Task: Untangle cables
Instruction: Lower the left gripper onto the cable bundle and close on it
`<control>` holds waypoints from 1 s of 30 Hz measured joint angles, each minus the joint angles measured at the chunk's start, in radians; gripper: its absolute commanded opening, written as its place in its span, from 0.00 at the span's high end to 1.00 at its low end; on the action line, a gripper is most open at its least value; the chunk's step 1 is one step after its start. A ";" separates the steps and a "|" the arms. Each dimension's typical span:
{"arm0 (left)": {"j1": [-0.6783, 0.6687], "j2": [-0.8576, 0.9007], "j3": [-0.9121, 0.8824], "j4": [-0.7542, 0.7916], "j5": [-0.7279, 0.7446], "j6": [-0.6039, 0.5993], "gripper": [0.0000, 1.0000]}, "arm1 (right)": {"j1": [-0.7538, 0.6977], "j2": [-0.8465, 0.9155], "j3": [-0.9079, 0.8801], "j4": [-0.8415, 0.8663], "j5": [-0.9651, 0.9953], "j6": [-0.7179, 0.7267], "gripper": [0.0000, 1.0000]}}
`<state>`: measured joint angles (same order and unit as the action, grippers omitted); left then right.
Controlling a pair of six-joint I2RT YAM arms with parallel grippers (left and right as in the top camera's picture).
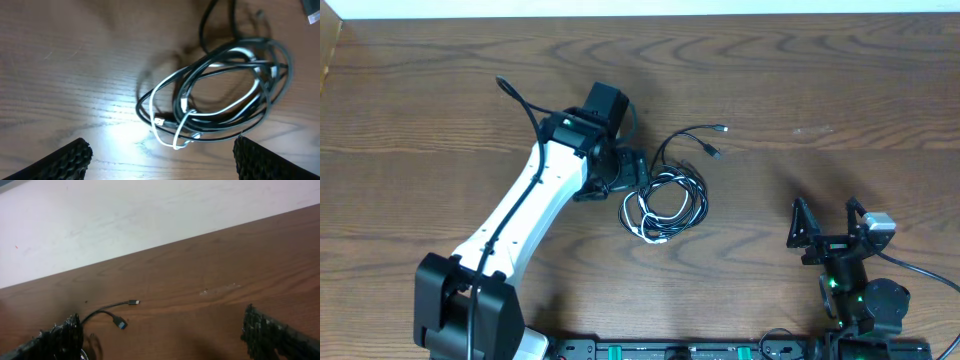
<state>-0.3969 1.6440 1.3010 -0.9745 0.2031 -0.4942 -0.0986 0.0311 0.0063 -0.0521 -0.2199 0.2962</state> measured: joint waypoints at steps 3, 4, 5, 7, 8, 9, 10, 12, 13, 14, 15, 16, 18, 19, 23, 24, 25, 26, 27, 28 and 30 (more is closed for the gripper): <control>-0.005 0.000 -0.032 0.005 0.000 0.001 0.09 | 0.000 0.000 0.000 0.000 0.000 0.000 0.01; -0.006 0.000 -0.043 0.008 0.000 0.003 0.09 | 0.000 0.000 0.000 0.000 0.000 0.000 0.01; -0.010 0.000 -0.049 0.010 0.000 0.005 0.09 | 0.000 0.000 0.000 0.000 0.000 0.000 0.01; -0.013 0.000 -0.074 0.025 0.000 0.017 0.09 | 0.000 0.000 0.000 0.000 0.000 0.000 0.01; -0.014 0.000 -0.088 0.033 0.000 0.022 0.09 | 0.000 0.000 0.000 0.000 0.000 0.000 0.01; -0.015 0.000 -0.100 0.040 -0.001 0.024 0.09 | 0.000 0.000 0.000 0.000 0.000 0.000 0.01; -0.015 0.000 -0.107 0.041 -0.001 0.027 0.10 | 0.000 0.000 0.000 0.000 0.000 0.000 0.01; -0.015 0.001 -0.122 0.046 -0.002 0.044 0.09 | 0.000 0.000 0.000 0.000 0.000 0.000 0.01; -0.015 0.000 -0.130 0.051 -0.003 0.058 0.09 | 0.000 0.000 0.000 0.000 0.000 0.000 0.01; -0.017 0.000 -0.135 0.059 -0.004 0.071 0.09 | 0.000 0.000 0.000 0.000 0.000 0.000 0.01; -0.017 0.000 -0.147 0.083 -0.004 0.088 0.09 | 0.000 0.000 0.000 0.000 0.000 0.000 0.01; -0.017 0.001 -0.155 0.092 -0.004 0.099 0.09 | 0.000 0.000 0.000 0.000 0.000 0.000 0.01; -0.018 0.001 -0.190 0.155 -0.004 0.114 0.09 | 0.000 0.000 0.000 0.000 0.000 0.000 0.01; -0.018 0.001 -0.204 0.175 -0.005 0.117 0.09 | 0.000 0.000 0.000 0.000 0.000 0.000 0.01; -0.018 0.004 -0.259 0.274 -0.004 0.129 0.09 | 0.000 0.000 0.000 0.000 0.000 0.000 0.01; -0.018 0.004 -0.263 0.301 -0.005 0.129 0.09 | 0.000 0.000 0.000 0.000 0.000 0.000 0.01; -0.018 0.004 -0.264 0.332 -0.004 0.130 0.09 | 0.000 0.000 0.000 0.000 0.000 0.000 0.01; -0.018 0.004 -0.264 0.360 -0.004 0.132 0.09 | 0.000 0.000 0.000 0.000 0.000 0.000 0.01; -0.018 0.004 -0.264 0.383 -0.003 0.137 0.09 | 0.000 0.000 0.000 0.000 0.000 0.000 0.01; -0.018 0.004 -0.264 0.403 -0.003 0.145 0.09 | 0.000 0.000 0.000 0.000 0.000 0.000 0.01; -0.020 0.004 -0.264 0.420 -0.003 0.156 0.09 | 0.000 0.000 0.000 0.000 0.000 0.000 0.01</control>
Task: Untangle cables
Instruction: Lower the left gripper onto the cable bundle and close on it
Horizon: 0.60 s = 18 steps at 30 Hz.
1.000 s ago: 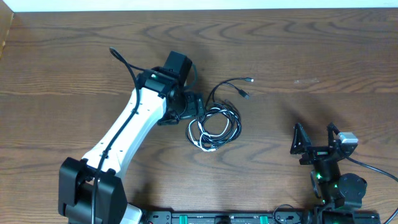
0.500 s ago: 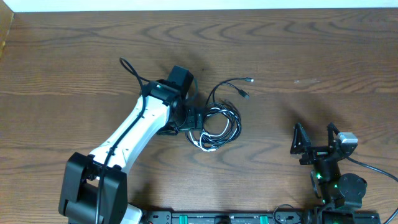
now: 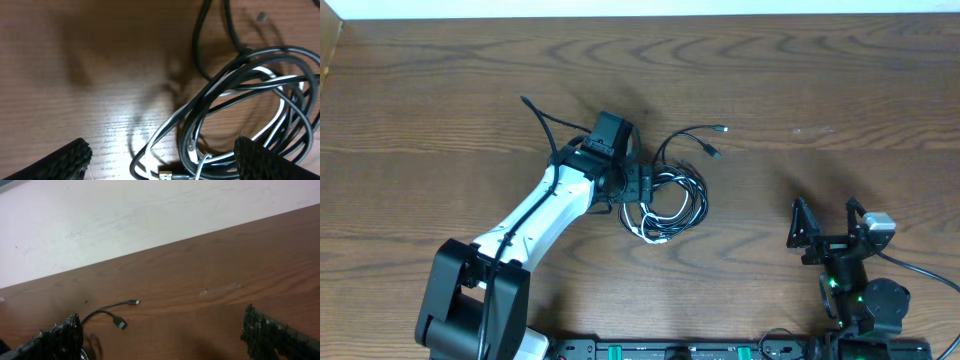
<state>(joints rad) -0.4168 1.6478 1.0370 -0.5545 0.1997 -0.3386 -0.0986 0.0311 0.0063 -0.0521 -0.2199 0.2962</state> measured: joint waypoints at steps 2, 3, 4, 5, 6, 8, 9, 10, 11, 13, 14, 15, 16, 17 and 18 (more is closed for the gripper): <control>-0.007 0.000 0.000 0.029 0.000 0.005 0.09 | 0.000 0.000 0.000 0.000 0.000 0.000 0.01; -0.013 0.000 0.000 0.039 0.000 0.006 0.09 | 0.000 0.000 0.000 0.000 0.000 0.000 0.01; -0.020 0.002 0.000 0.049 0.000 0.007 0.09 | 0.000 0.000 0.000 0.000 0.000 0.000 0.01; -0.030 0.007 0.000 0.060 0.000 0.007 0.09 | 0.000 0.000 0.000 0.000 0.000 0.000 0.01; -0.040 0.016 0.000 0.067 0.000 0.007 0.09 | 0.000 0.000 0.000 0.000 0.000 0.000 0.01; -0.061 0.047 0.000 0.082 0.000 0.012 0.09 | 0.000 0.000 0.000 0.000 0.000 0.000 0.01; -0.071 0.072 0.000 0.090 -0.001 0.021 0.09 | 0.000 0.000 0.000 0.000 0.000 0.000 0.01; -0.081 0.103 0.000 0.093 0.000 0.026 0.09 | 0.000 0.000 0.000 0.000 0.000 0.000 0.01; -0.085 0.121 0.000 0.094 0.000 0.027 0.09 | 0.000 0.000 0.000 0.000 0.000 0.000 0.01; -0.090 0.154 0.000 0.095 -0.001 0.031 0.12 | 0.000 0.000 0.000 0.000 0.000 0.000 0.01; -0.092 0.163 0.003 0.095 -0.007 0.034 0.20 | 0.000 0.000 0.000 0.000 0.000 0.000 0.01; -0.092 0.163 0.003 0.104 -0.006 0.037 0.43 | 0.000 0.000 0.000 0.000 0.000 0.000 0.01; -0.092 0.167 0.003 0.106 -0.011 0.039 0.54 | 0.000 0.000 0.000 0.000 0.000 0.000 0.01; -0.092 0.170 0.004 0.111 -0.014 0.043 0.62 | 0.000 0.000 0.000 0.000 0.000 0.000 0.01; -0.091 0.177 0.004 0.112 -0.019 0.046 0.65 | 0.000 0.000 0.000 0.000 0.000 0.000 0.01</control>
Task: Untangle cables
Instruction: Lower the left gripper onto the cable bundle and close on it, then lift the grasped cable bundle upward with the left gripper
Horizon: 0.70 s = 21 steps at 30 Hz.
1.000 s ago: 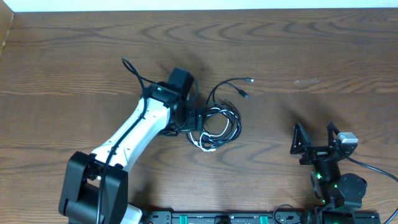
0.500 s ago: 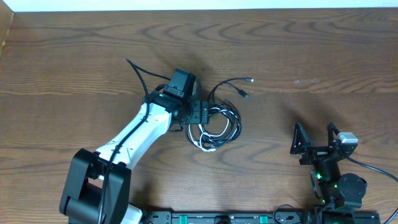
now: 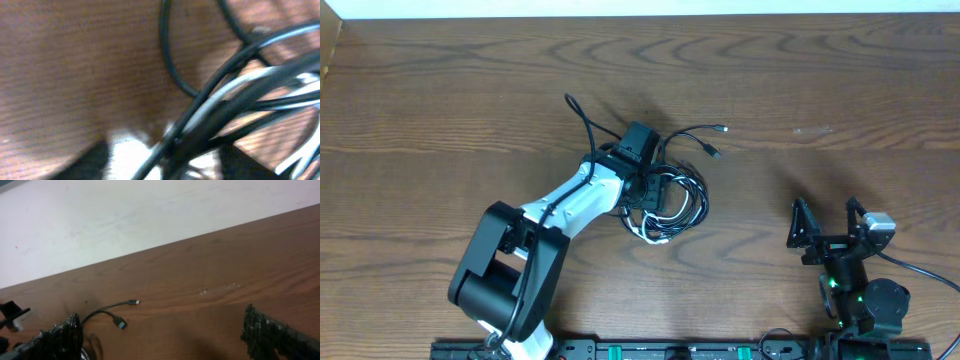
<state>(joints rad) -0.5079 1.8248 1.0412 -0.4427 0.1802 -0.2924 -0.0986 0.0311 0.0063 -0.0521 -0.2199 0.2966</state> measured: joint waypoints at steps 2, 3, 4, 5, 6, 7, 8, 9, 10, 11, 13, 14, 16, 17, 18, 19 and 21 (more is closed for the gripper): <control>0.001 0.005 0.000 0.007 0.000 0.005 0.84 | 0.000 0.000 0.000 0.000 0.000 0.000 0.01; 0.001 0.007 0.000 0.013 0.001 0.004 0.89 | 0.000 0.000 0.000 0.000 0.000 0.000 0.01; 0.001 0.008 0.000 0.019 0.002 0.002 0.92 | 0.000 0.000 0.000 0.000 0.000 0.000 0.01; 0.000 0.011 0.000 0.024 0.004 0.005 0.92 | 0.000 0.000 0.000 0.000 0.000 0.000 0.01; 0.000 0.012 0.001 0.027 0.005 0.002 0.92 | 0.000 0.000 0.000 0.000 0.000 0.000 0.01; 0.000 0.012 0.001 0.028 0.005 -0.003 0.92 | 0.000 0.000 0.000 0.000 0.000 0.000 0.01; 0.000 0.012 0.001 0.028 0.005 -0.013 0.92 | 0.000 0.000 0.000 0.000 0.000 0.000 0.01; 0.000 0.012 0.001 0.027 0.005 -0.041 0.92 | 0.000 0.000 0.000 0.000 0.000 0.000 0.01; 0.000 0.012 0.001 0.024 0.005 -0.075 0.92 | 0.000 0.000 0.000 0.000 0.000 0.000 0.01; 0.000 0.012 0.001 0.020 0.005 -0.112 0.92 | 0.000 0.000 0.000 0.000 0.000 0.000 0.01; 0.000 0.011 0.003 0.000 0.011 -0.202 0.92 | 0.000 0.000 0.000 0.000 0.000 0.000 0.01; 0.000 0.009 0.003 -0.010 0.026 -0.241 0.92 | 0.000 0.000 0.000 0.000 0.000 0.000 0.01; 0.001 0.004 0.003 -0.035 0.080 -0.304 0.92 | 0.000 0.000 0.000 0.000 0.000 0.000 0.01; 0.001 -0.005 0.002 -0.043 0.119 -0.325 0.93 | 0.000 0.000 0.000 0.000 0.000 0.000 0.01; 0.001 -0.019 0.001 -0.047 0.147 -0.337 0.92 | 0.000 0.000 0.000 0.000 0.000 0.000 0.01; 0.001 -0.037 -0.002 -0.046 0.184 -0.345 0.93 | 0.000 0.000 0.000 0.000 0.000 0.000 0.01; 0.001 -0.093 -0.004 -0.026 0.264 -0.363 0.92 | 0.000 0.000 0.000 0.000 0.000 0.000 0.01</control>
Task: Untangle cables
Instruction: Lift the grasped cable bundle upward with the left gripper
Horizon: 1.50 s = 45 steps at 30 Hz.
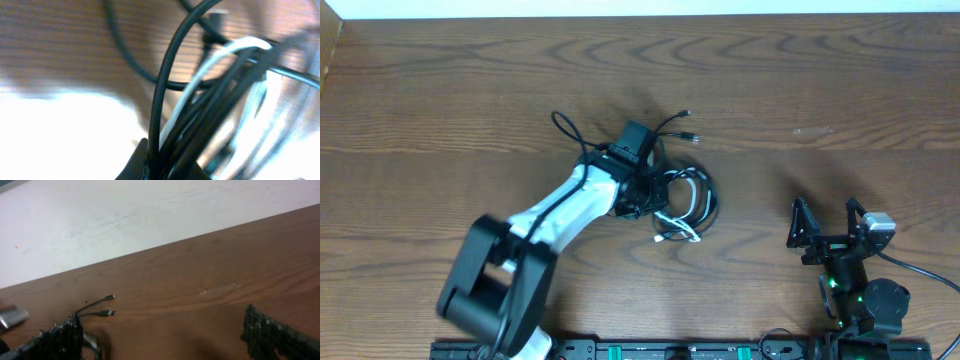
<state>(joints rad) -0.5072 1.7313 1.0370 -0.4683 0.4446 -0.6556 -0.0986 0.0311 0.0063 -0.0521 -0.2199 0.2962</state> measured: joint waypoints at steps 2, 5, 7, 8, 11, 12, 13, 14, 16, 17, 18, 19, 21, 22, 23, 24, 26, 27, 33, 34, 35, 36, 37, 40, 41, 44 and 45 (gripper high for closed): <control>0.000 -0.073 0.000 0.046 0.101 -0.005 0.92 | 0.000 0.000 0.000 0.000 0.000 0.000 0.01; 0.000 -0.146 0.000 0.081 0.217 -0.007 0.92 | 0.000 0.000 0.000 0.000 0.000 0.000 0.01; -0.001 -0.162 0.000 0.081 0.265 -0.006 0.92 | 0.000 0.000 0.000 0.000 0.000 0.000 0.01; -0.001 -0.163 0.000 0.081 0.281 -0.006 0.92 | 0.000 0.000 0.000 0.000 0.000 0.000 0.01; -0.001 -0.163 0.000 0.080 0.309 -0.006 0.92 | 0.000 0.000 0.000 0.000 0.000 0.000 0.01; -0.001 -0.162 0.000 0.080 0.314 -0.006 0.92 | 0.000 0.000 0.000 0.000 0.000 0.000 0.01; -0.001 -0.162 0.000 0.079 0.320 -0.006 0.92 | 0.000 0.000 0.000 0.000 0.000 0.000 0.01; -0.001 -0.163 0.000 0.080 0.323 -0.006 0.92 | 0.000 0.000 0.000 0.000 0.000 0.000 0.01; -0.001 -0.162 0.000 0.085 0.352 -0.008 0.92 | 0.000 0.000 0.000 0.000 0.000 0.000 0.01; -0.001 -0.162 0.000 0.091 0.370 -0.011 0.93 | 0.000 0.000 0.000 0.000 0.000 0.000 0.01; -0.001 -0.163 0.000 0.109 0.397 -0.019 0.92 | 0.000 0.000 0.000 0.000 0.000 0.000 0.01; -0.001 -0.162 0.000 0.124 0.421 -0.024 0.92 | 0.000 0.000 0.000 0.000 0.000 0.000 0.01; -0.002 -0.163 0.000 0.156 0.459 -0.035 0.92 | 0.000 0.000 0.000 0.000 0.000 0.000 0.01; -0.002 -0.162 0.000 0.167 0.472 -0.044 0.92 | 0.000 0.000 0.000 0.000 0.000 0.000 0.01; -0.002 -0.163 0.000 0.179 0.477 -0.049 0.92 | 0.000 0.000 0.000 0.000 0.000 0.000 0.01; -0.002 -0.162 0.000 0.199 0.484 -0.053 0.92 | 0.000 0.000 0.000 0.000 0.000 0.000 0.01; -0.002 -0.162 0.000 0.228 0.492 -0.066 0.92 | 0.000 0.000 0.000 0.000 0.000 0.000 0.01; -0.002 -0.162 0.000 0.243 0.494 -0.076 0.92 | 0.000 0.000 0.000 0.000 0.000 0.000 0.01; -0.002 -0.162 0.000 0.272 0.497 -0.135 0.92 | 0.000 0.000 0.000 0.000 0.000 0.000 0.01; -0.004 -0.162 0.000 0.279 0.497 -0.151 0.92 | 0.000 0.000 0.000 0.000 0.000 0.000 0.01; -0.006 -0.162 0.000 0.291 0.497 -0.163 0.92 | 0.000 0.000 0.000 0.000 0.000 0.000 0.01; -0.008 -0.162 0.000 0.301 0.497 -0.180 0.92 | 0.000 0.000 0.000 0.000 0.000 0.000 0.01; -0.014 -0.162 0.000 0.314 0.498 -0.195 0.92 | 0.000 0.000 0.000 0.000 0.000 0.000 0.01; -0.038 -0.162 0.000 0.341 0.500 -0.235 0.92 | 0.000 0.000 0.000 0.000 0.000 0.000 0.01; -0.047 -0.162 0.000 0.345 0.501 -0.248 0.92 | 0.000 0.000 0.000 0.000 0.000 0.000 0.01; -0.069 -0.162 0.000 0.346 0.504 -0.272 0.92 | 0.000 0.000 0.000 0.000 0.000 0.000 0.01; -0.074 -0.162 0.000 0.346 0.505 -0.278 0.92 | 0.000 0.000 0.000 0.000 0.000 0.000 0.01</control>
<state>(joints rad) -0.5812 1.5692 1.0370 -0.1223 0.9493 -0.9333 -0.0986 0.0311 0.0063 -0.0521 -0.2199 0.2962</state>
